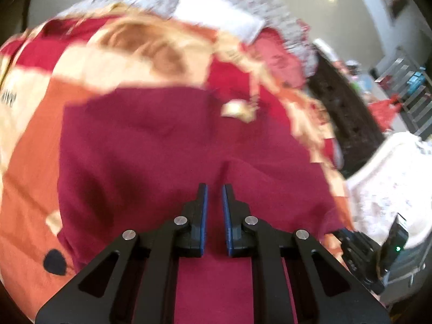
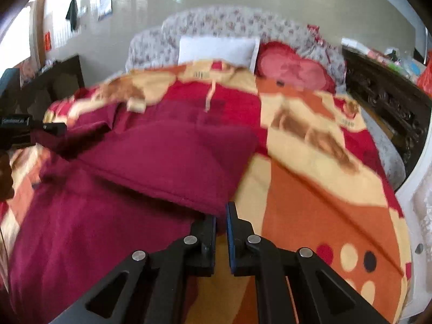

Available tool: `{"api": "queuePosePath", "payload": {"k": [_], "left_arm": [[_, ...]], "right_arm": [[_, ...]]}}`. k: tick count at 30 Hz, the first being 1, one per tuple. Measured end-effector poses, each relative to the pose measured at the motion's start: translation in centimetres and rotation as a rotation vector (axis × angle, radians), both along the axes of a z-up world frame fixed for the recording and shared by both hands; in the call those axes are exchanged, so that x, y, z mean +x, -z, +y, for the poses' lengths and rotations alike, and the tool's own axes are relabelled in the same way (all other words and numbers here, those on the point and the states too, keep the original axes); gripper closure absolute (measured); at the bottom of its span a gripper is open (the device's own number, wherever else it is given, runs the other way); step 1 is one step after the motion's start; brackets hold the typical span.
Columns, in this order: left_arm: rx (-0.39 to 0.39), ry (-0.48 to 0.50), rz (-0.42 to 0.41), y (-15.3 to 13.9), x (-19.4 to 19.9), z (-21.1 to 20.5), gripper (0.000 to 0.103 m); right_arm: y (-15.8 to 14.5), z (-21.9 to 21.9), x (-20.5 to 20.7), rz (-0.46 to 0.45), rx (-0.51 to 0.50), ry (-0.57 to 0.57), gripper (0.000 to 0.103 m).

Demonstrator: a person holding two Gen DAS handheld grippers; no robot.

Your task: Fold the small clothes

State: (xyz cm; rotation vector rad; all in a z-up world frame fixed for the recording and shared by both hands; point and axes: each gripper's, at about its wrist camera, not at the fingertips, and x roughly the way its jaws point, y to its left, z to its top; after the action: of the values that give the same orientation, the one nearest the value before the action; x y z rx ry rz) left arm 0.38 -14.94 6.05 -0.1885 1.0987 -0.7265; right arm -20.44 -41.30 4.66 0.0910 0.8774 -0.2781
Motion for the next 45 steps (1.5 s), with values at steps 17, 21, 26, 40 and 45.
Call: {"api": "queuePosePath", "payload": {"k": [17,21,26,40,45], "left_arm": [[0.072,0.037,-0.08,-0.4,-4.1,3.4,0.067],[0.101,0.037,-0.111,-0.7,-5.0,5.1,0.067],[0.088,-0.028,-0.119,-1.5,-4.3,9.0,0.064],[-0.009,-0.021,-0.078,-1.2,-3.3,8.9,0.047],[-0.067,-0.01,-0.066,-1.4,-2.9,9.2,0.041]], "right_arm": [[-1.6,6.2,3.2,-0.078,0.371,-0.276,0.075],[2.2,8.0,8.4,0.046,0.527,-0.268,0.07],[0.9,10.0,12.0,-0.037,0.701,-0.313,0.07],[-0.7,10.7,15.4,-0.161,0.918,-0.254,0.055],[-1.9,10.6,14.4,-0.154,0.855,-0.272,0.055]]}}
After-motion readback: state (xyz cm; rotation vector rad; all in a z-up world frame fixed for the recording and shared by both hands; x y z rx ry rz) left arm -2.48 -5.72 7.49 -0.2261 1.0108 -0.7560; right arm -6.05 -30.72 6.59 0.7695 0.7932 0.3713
